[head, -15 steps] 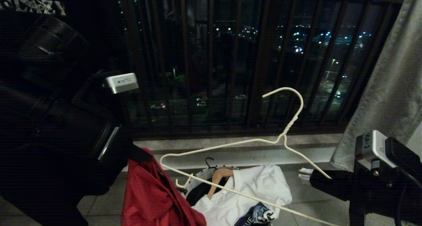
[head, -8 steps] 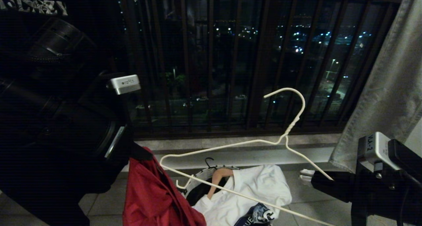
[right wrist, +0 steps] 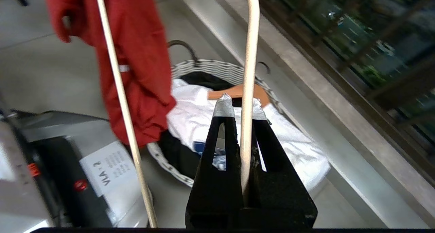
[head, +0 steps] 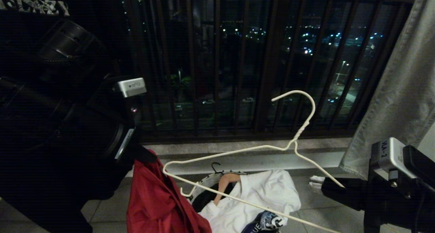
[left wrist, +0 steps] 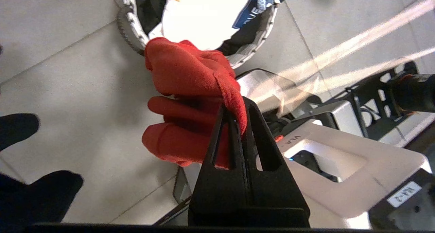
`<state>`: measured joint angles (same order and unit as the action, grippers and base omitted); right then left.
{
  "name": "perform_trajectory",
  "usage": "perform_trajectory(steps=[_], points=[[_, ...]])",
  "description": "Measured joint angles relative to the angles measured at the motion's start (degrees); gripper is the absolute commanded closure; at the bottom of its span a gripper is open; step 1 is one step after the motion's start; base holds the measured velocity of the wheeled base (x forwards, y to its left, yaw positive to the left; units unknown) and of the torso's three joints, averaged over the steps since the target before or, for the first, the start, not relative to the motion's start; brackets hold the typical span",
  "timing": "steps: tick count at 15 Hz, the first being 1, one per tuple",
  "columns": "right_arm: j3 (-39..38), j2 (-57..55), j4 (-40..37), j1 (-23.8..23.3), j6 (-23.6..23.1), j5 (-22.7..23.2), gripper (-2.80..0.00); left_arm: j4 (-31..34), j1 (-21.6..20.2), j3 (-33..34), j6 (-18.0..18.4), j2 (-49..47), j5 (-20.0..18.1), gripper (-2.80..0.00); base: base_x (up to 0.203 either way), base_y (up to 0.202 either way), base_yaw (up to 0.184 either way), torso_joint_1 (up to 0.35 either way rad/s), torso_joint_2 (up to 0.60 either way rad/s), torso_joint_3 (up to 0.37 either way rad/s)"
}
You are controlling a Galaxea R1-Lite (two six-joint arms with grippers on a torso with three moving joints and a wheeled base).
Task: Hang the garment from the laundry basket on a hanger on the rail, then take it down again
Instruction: Hang the clothes on the clothes rack
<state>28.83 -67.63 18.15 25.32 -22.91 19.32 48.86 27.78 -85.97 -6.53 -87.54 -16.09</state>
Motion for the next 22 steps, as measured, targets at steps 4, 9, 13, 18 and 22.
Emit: perform_trajectory(steps=[4, 9, 13, 18, 22], points=[[-0.56, -0.52, -0.02, 2.05, 0.00, -0.09, 0.00, 0.00, 0.63, -0.55, -0.71, -0.46, -0.13, 0.00, 0.000, 0.000, 0.000, 0.000, 0.00, 0.000], [-0.26, -1.05, 0.20, 2.36, -0.05, -0.13, 0.00, 0.09, 3.89, 0.03, -1.73, 0.03, -0.17, 0.00, 0.000, 0.000, 0.000, 0.000, 0.00, 0.000], [0.13, -1.11, 0.20, 2.27, -0.07, -1.35, 0.00, 0.23, 7.34, 1.31, -2.28, 0.96, -0.09, 0.00, 0.000, 0.000, 0.000, 0.000, 0.00, 0.000], [0.30, -1.08, 1.02, 2.14, -0.24, -2.76, 0.00, 0.30, 10.08, 1.81, -3.60, 3.23, 0.05, 0.00, 0.000, 0.000, 0.000, 0.000, 0.00, 0.000], [0.33, -0.61, 1.28, 1.05, -0.70, -2.79, 0.00, 0.28, 11.69, 3.92, -2.59, 3.91, 2.03, 0.00, 0.000, 0.000, 0.000, 0.000, 0.00, 0.000]])
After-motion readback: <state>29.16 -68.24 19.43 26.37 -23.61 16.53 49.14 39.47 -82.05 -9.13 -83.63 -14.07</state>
